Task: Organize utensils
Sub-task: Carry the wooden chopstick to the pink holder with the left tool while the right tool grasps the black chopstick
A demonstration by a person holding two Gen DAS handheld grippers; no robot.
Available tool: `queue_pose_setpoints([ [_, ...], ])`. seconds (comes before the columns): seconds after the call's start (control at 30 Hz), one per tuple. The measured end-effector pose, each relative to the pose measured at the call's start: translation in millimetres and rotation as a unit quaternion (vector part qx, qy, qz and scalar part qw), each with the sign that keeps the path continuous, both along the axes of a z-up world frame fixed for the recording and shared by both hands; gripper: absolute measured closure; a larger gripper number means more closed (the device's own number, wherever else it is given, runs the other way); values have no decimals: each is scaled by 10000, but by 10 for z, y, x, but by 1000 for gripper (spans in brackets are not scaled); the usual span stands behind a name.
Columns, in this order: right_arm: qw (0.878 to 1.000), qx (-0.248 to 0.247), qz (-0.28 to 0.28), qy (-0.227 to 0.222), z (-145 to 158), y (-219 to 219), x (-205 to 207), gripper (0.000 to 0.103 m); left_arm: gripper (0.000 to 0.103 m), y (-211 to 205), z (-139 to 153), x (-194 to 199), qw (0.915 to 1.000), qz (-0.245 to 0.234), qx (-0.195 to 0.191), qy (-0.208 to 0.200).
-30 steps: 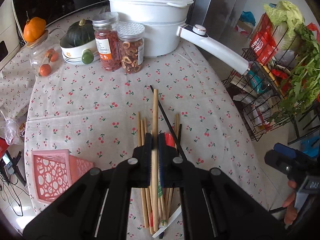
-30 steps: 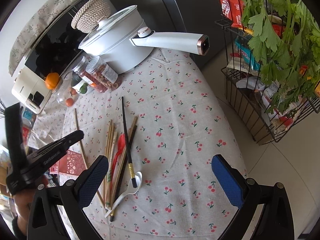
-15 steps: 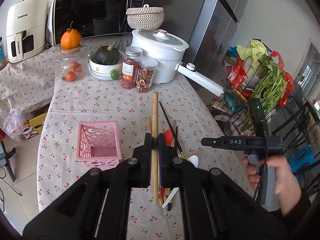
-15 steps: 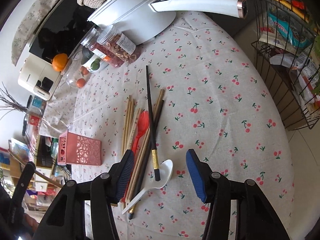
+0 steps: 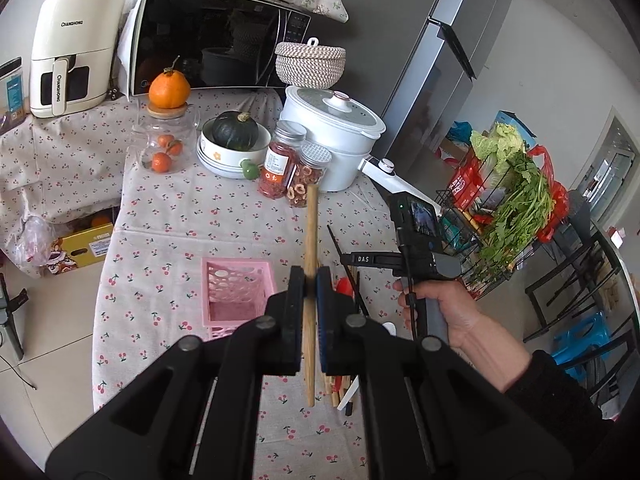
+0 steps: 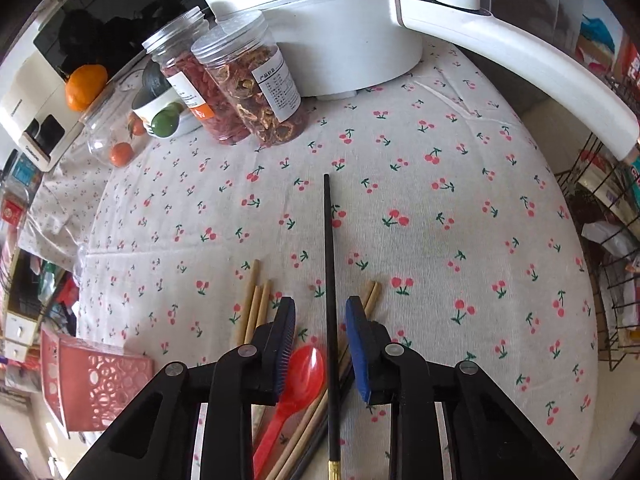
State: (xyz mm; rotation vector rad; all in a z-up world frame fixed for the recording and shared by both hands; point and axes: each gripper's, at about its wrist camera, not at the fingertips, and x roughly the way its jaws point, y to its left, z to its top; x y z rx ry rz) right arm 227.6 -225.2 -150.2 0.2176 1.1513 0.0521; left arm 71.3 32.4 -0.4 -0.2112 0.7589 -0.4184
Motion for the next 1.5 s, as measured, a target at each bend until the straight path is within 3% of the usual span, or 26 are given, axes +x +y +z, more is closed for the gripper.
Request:
queue_pose_setpoints([
  [0.13, 9995, -302, 64, 57, -117, 82, 176, 82, 96, 90, -5, -7, 9998, 120, 130, -57],
  [0.2, 9987, -460, 131, 159, -190, 116, 246, 92, 96, 113, -10, -7, 9997, 158, 160, -52],
  [0.27, 9980, -598, 206, 80, -210, 144, 250, 95, 96, 131, -21, -8, 9997, 177, 167, -40],
  [0.4, 9983, -542, 217, -40, -132, 133, 111, 97, 96, 177, -3, -24, 9995, 241, 180, -74],
  [0.77, 9901, -284, 381, -1318, 882, 77, -857, 97, 96, 232, 122, -178, 9986, 347, 154, -378],
  [1.03, 9724, -143, 537, -2265, 1410, 235, -1612, 97, 96, 286, 319, -380, 9922, 635, 154, -1062],
  [1.27, 9551, 76, 767, -2860, 1799, 375, -1842, 97, 96, 332, 456, -433, 9775, 977, 83, -1869],
  [1.5, 9381, 604, 1142, -3213, 2095, 569, -1847, 97, 96, 251, 425, -221, 9735, 1103, 239, -1989],
])
